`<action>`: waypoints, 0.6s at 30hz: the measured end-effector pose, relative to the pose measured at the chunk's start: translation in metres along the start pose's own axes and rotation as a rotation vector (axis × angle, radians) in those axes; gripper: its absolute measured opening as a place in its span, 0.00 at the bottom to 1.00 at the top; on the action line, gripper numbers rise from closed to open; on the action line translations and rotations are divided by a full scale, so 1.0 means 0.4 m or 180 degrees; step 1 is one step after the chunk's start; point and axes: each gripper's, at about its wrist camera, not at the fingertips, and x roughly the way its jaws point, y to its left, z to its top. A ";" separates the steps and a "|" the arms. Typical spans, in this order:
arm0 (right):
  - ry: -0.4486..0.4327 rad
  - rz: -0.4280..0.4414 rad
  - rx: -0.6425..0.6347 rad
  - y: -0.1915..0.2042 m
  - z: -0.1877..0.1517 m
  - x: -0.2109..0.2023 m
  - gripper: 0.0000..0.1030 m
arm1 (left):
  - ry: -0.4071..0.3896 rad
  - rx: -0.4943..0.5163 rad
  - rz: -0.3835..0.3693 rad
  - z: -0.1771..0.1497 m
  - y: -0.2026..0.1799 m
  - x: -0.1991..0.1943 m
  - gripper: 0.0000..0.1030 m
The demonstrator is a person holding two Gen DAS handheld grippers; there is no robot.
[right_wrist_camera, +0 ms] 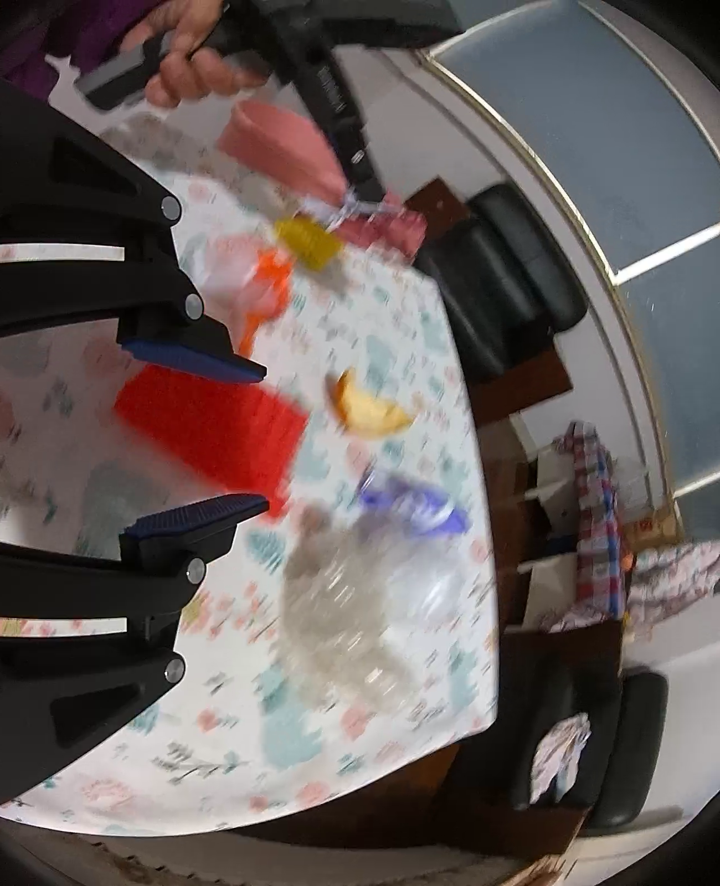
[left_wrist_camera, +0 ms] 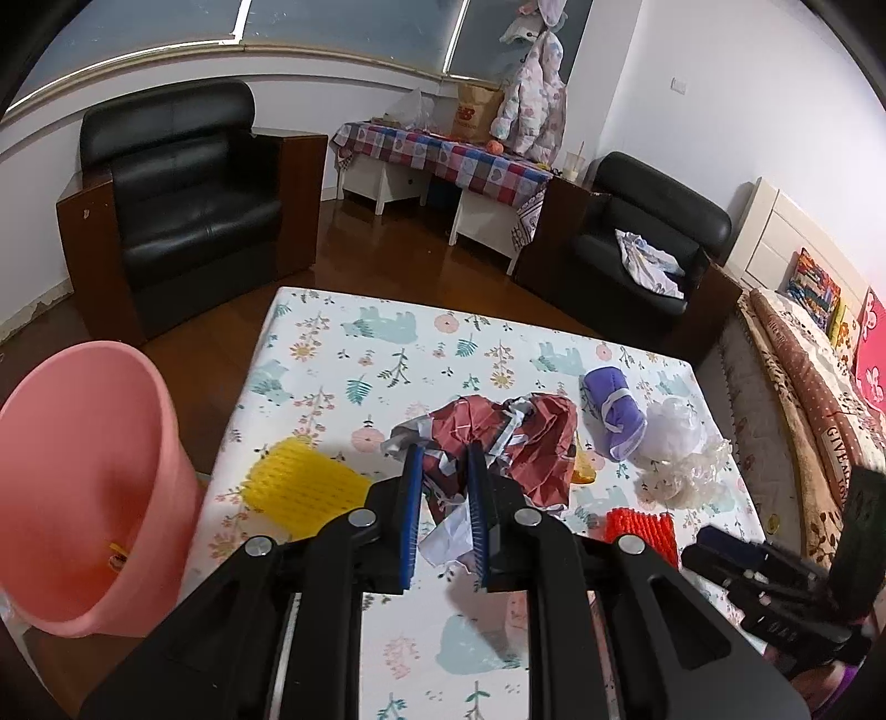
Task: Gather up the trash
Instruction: 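Grasp the yellow crescent peel with the right tool while the left tool holds the wrapper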
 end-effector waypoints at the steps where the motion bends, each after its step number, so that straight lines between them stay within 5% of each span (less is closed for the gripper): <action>1: -0.0004 0.0035 -0.0015 0.010 0.012 0.003 0.40 | -0.0005 -0.0011 -0.0008 0.000 0.006 -0.004 0.15; 8: 0.0207 0.0218 0.0303 0.039 0.100 0.097 0.39 | -0.0087 -0.0032 -0.0006 -0.005 0.051 -0.038 0.15; 18: 0.0481 -0.0133 0.0474 0.044 0.120 0.235 0.37 | -0.0028 -0.0041 0.0014 0.003 0.108 -0.054 0.15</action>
